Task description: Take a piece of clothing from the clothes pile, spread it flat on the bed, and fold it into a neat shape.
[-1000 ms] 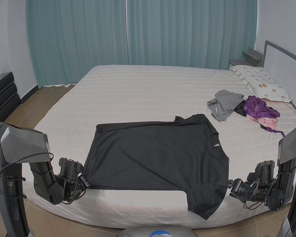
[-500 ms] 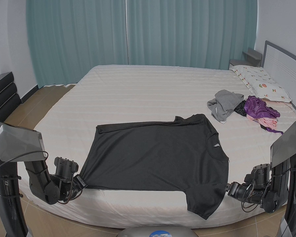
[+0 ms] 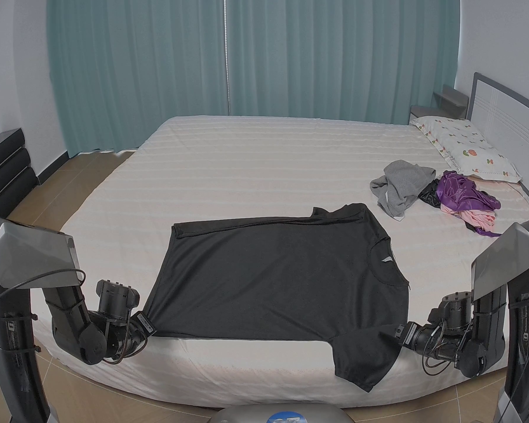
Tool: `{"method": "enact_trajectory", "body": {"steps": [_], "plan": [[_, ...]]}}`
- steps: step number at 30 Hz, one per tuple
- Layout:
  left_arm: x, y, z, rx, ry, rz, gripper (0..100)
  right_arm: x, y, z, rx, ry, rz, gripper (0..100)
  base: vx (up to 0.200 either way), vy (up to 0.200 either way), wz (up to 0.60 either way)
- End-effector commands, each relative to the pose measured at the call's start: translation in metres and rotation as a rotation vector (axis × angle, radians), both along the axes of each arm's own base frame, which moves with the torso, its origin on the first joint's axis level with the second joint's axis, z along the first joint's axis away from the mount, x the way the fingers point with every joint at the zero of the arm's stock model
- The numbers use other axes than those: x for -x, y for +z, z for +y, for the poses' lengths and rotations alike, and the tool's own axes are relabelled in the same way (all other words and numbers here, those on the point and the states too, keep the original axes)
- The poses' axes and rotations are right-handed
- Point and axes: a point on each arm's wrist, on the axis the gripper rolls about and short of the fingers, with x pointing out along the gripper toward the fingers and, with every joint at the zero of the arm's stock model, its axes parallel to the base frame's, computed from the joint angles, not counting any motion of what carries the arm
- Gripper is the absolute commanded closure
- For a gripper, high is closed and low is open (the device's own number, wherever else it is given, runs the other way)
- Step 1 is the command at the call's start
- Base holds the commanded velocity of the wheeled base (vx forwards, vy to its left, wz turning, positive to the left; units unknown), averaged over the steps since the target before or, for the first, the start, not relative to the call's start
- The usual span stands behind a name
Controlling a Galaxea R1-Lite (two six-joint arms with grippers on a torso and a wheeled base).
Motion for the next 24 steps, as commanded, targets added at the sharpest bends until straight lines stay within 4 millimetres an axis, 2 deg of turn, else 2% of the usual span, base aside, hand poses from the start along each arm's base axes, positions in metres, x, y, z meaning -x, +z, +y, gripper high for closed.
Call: {"method": "enact_trajectory", "body": {"steps": [1,8,15,24], "plan": [[0.001,0.000,0.000,0.000,0.000,0.002,100,-0.003,0.001,0.000,-0.003,-0.004,-0.019,100,0.000,0.000,0.00],[0.001,-0.002,0.000,-0.002,-0.001,0.010,100,-0.001,0.005,-0.004,0.015,-0.043,-0.025,100,0.000,0.000,0.00],[0.001,-0.002,0.000,-0.003,-0.001,0.010,100,0.011,0.018,-0.014,0.017,-0.073,-0.019,100,0.000,0.000,0.00],[0.008,-0.001,0.001,-0.008,-0.004,0.026,100,0.025,0.023,-0.023,0.021,-0.084,0.018,100,0.000,0.000,0.00]]}}
